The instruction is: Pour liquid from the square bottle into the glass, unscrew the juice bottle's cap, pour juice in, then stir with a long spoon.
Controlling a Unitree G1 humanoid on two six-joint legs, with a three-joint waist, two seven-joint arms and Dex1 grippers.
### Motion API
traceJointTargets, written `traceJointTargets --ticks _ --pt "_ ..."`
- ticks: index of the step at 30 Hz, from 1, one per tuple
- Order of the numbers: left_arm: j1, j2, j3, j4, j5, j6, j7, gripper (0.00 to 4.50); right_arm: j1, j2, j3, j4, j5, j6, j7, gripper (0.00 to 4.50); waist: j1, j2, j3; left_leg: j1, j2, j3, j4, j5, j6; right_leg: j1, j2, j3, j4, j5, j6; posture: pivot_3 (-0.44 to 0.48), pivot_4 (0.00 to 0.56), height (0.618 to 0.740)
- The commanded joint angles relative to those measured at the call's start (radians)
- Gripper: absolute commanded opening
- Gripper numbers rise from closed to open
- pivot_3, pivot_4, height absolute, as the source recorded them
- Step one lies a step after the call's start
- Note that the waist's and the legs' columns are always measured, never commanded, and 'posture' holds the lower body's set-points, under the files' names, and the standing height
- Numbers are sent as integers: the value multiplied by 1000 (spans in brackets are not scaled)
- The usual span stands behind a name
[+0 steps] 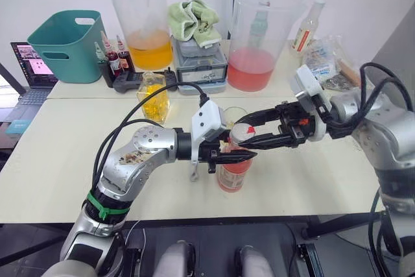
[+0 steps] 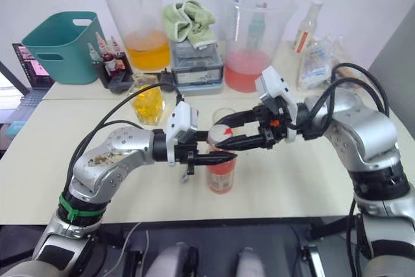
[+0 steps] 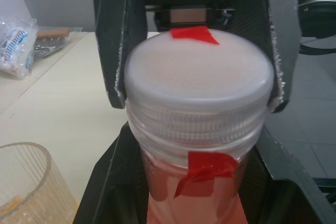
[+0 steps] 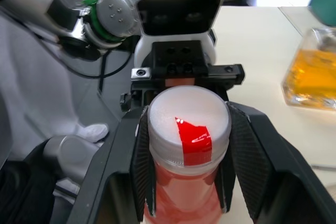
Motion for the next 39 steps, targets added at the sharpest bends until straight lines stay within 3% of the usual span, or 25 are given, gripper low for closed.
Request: traceJointTargets --ticks 1,4,6,11,12,19,23,32,39 --pt "19 6 -18 -17 -9 42 17 1616 -117 54 23 70 -22 -113 155 1695 0 0 0 0 0 0 0 0 0 0 0 0 0 0 0 0 150 736" --pt "29 10 -14 -31 -10 50 28 1616 -165 58 56 119 -6 -79 164 1695 1 0 0 0 0 0 0 0 0 0 0 0 0 0 0 0 150 736" --pt "35 9 -10 -39 -13 58 38 1616 -179 46 47 125 3 -7 164 2714 1 0 0 0 0 0 0 0 0 0 0 0 1 0 0 0 150 736" --pt "40 5 -9 -54 -28 76 60 1616 -147 -4 -38 43 57 98 122 4341 5 0 0 0 0 -1 0 0 0 0 -1 -1 1 0 0 0 150 736" --pt "41 6 -9 -56 -30 78 61 1616 -123 -19 -65 13 66 117 92 4424 4 0 0 0 0 -1 0 0 0 1 -1 -1 1 0 0 0 150 736" --pt "36 9 -16 -55 -43 76 51 1616 111 -76 -285 -235 129 214 -184 4424 4 0 0 0 0 -1 -1 0 -1 0 -2 0 0 0 0 0 150 736" --pt "27 5 -23 -39 -53 70 27 1616 227 1 -395 -415 180 273 -462 4424 4 0 -1 0 1 -2 -2 0 -1 0 -2 -1 0 0 -1 0 150 736" --pt "12 -1 -39 2 -34 38 -7 1616 331 13 -417 -572 270 380 -728 4424 7 0 -1 0 0 -1 -2 0 -1 1 -3 0 -1 0 0 0 150 736" --pt "16 -7 -49 12 -23 23 -9 1616 346 14 -413 -592 310 383 -837 4424 9 0 -1 0 0 -1 -2 0 -1 1 -2 0 -1 0 0 0 150 736"
